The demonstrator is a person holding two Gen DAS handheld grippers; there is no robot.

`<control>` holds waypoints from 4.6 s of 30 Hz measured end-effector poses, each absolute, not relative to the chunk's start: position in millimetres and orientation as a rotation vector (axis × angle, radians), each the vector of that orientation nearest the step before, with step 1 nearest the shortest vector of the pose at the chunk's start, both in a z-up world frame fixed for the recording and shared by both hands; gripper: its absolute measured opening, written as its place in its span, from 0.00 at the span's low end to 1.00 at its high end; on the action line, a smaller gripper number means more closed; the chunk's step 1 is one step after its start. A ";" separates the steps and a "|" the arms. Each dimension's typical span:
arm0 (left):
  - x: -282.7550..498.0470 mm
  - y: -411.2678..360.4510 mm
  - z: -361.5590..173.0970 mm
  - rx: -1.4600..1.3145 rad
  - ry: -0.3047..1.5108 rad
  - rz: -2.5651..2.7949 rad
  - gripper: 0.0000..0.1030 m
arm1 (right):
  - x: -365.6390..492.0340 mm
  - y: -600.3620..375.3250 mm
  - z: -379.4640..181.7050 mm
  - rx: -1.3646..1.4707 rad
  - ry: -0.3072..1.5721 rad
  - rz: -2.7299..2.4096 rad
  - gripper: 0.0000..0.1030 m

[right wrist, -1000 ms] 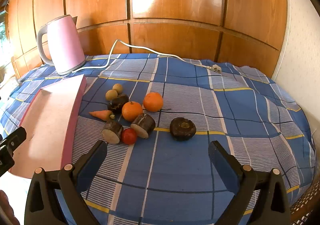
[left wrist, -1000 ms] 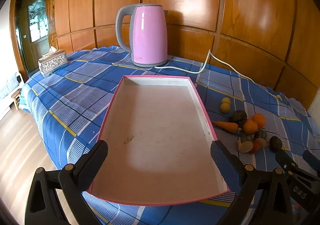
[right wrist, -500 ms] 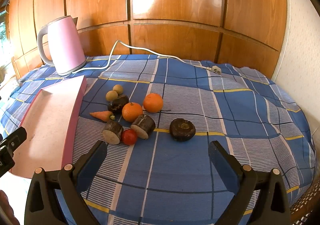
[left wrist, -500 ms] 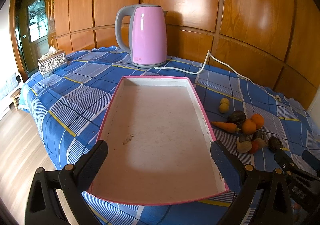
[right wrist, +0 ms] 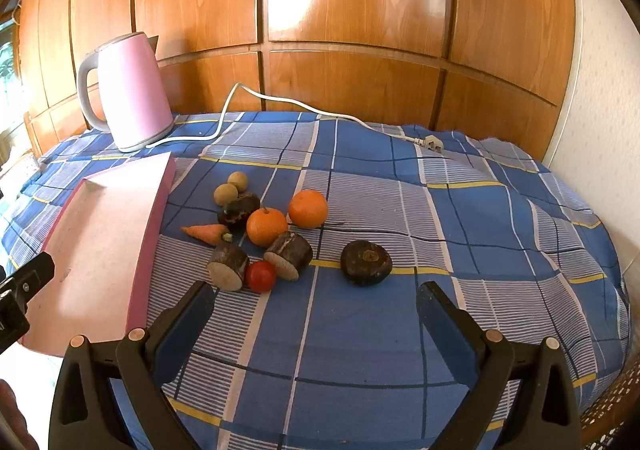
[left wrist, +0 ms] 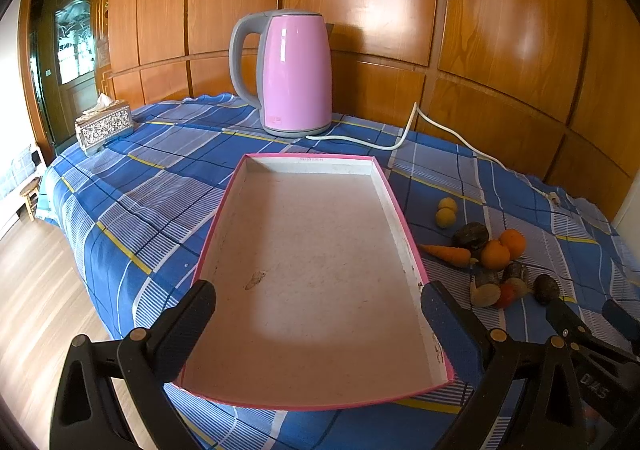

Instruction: Organize fruits

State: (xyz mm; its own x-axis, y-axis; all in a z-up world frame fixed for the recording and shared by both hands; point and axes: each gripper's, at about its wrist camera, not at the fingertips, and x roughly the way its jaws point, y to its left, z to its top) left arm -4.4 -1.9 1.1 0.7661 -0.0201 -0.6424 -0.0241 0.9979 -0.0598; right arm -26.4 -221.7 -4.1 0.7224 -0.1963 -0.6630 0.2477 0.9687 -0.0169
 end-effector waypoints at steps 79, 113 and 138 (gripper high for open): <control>126.2 -139.0 -44.6 0.502 1.009 -0.899 0.16 | -36.8 -335.7 -53.9 0.234 0.845 -0.386 0.93; 121.4 14.6 -0.2 -0.189 0.888 -0.474 0.17 | -35.2 -303.7 -46.8 0.158 0.851 -0.337 0.93; 58.8 74.1 -21.4 -0.243 0.854 0.054 0.74 | -23.7 -296.5 -53.2 0.178 0.888 -0.277 0.90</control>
State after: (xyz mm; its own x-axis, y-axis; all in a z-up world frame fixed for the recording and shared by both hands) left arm 58.8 74.1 -21.4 0.6574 -0.0503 -0.7519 -0.1442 0.9710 -0.1910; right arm -23.7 -296.5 -53.2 0.5987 -0.1639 -0.7840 0.3106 0.9498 0.0386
